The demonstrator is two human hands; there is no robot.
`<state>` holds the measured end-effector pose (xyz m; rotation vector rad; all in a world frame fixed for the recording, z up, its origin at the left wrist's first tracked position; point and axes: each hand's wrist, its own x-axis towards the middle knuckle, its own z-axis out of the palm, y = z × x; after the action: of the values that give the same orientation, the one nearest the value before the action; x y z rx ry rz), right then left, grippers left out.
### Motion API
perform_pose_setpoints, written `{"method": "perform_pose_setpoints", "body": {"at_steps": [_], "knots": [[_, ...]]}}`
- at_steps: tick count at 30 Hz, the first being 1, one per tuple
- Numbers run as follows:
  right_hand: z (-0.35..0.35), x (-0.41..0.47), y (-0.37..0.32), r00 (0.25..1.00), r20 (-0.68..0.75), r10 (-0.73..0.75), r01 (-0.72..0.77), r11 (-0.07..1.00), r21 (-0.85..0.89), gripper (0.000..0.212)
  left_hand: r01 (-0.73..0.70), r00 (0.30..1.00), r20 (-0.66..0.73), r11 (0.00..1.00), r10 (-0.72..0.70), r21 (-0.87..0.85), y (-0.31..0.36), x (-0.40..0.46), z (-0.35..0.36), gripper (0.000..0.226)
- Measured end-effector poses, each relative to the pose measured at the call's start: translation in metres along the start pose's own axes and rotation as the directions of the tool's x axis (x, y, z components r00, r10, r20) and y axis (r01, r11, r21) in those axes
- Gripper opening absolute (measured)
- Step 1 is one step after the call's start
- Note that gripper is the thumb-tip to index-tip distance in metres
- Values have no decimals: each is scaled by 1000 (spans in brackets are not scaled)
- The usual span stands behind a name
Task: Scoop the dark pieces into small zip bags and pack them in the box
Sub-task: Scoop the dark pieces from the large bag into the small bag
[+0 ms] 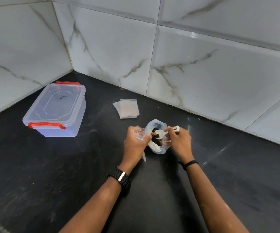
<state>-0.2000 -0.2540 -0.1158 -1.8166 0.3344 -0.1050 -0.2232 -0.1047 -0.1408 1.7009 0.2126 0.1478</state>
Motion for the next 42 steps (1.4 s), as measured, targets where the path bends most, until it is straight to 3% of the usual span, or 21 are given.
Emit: {"method": "perform_pose_setpoints", "body": {"at_steps": [3,5,9,13,17,20,23,26,30,33,35,38,42], "knots": [[0,-2,3,995,-1,97,-96,985,142,21,-11,1000,-4,1000,11,25,2,-2,0,37],[-2,-4,2,995,-1,97,-95,984,147,21,-38,999,-18,998,39,56,2,-3,0,38],[-10,-9,-6,999,-32,-3,5,998,55,20,-143,987,-46,972,154,184,0,-6,-6,40],[-14,-28,-27,982,7,-187,186,979,81,14,-213,973,-28,940,228,265,5,-11,-13,42],[-7,-53,-44,861,72,-504,505,863,7,11,-219,972,-30,948,232,232,9,-12,-16,42],[-4,-59,-38,700,264,-663,713,664,-225,16,-207,975,-45,963,217,175,12,-13,-18,42],[-3,-61,-30,582,337,-740,809,488,-326,29,-197,978,-36,971,204,132,17,-15,-20,42],[-3,-62,-29,543,310,-781,834,457,-310,32,-189,981,-22,975,193,113,19,-17,-21,43],[-1,-63,-28,582,259,-771,810,524,-262,29,-169,985,-12,981,171,90,20,-17,-19,45],[-1,-64,-34,796,101,-596,599,800,0,17,-150,987,-34,983,155,109,16,-16,-17,44],[-5,-56,-33,887,12,-461,456,881,123,13,-117,992,-38,983,124,139,12,-14,-14,43],[-13,-38,-18,903,4,-429,428,901,-71,9,-40,999,-26,989,44,146,6,-15,-10,45],[-17,-26,4,858,152,-490,509,779,-365,11,29,999,14,986,-32,166,4,-17,-3,47]]}}
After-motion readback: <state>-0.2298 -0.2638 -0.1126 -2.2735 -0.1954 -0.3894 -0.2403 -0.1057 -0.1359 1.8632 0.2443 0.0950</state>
